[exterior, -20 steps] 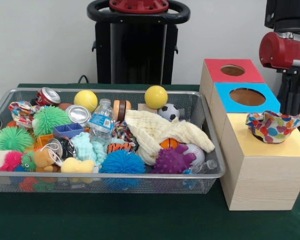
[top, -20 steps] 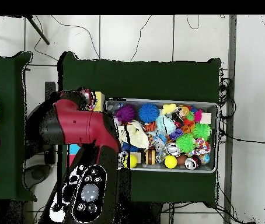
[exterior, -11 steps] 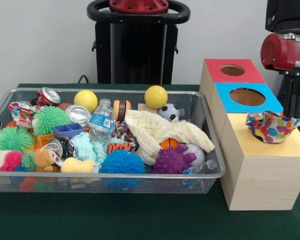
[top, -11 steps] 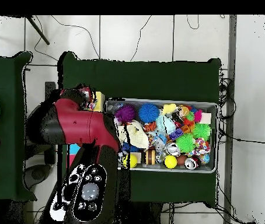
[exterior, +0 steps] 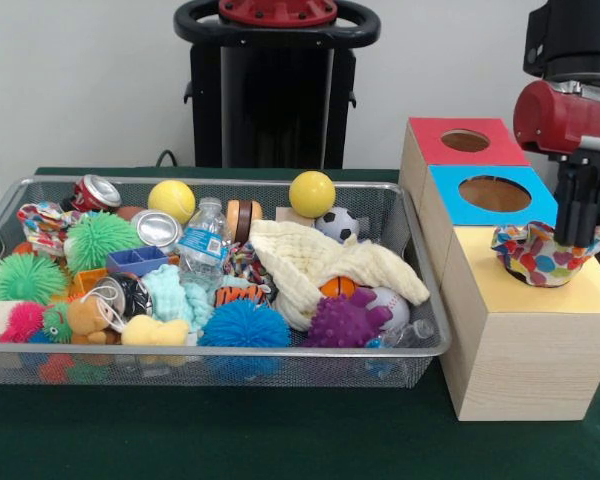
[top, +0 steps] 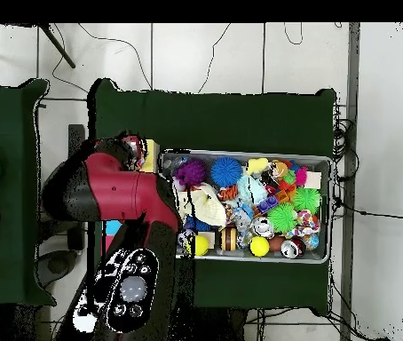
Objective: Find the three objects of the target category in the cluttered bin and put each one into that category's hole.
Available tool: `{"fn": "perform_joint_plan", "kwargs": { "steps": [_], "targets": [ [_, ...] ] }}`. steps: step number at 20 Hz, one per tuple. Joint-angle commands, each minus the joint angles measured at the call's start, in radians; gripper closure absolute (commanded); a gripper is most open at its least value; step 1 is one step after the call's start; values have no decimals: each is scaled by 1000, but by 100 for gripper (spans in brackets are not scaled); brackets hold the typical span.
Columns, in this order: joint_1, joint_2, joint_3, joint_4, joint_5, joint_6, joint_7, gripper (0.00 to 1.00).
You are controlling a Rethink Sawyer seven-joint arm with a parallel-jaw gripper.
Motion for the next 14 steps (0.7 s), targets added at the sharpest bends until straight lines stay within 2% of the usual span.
{"fn": "perform_joint_plan", "kwargs": {
  "steps": [1,14],
  "targets": [
    [9,82,-8,63,-27,39,182,100],
    [32,112,-47,60,-14,54,189,100]
  ]
}}
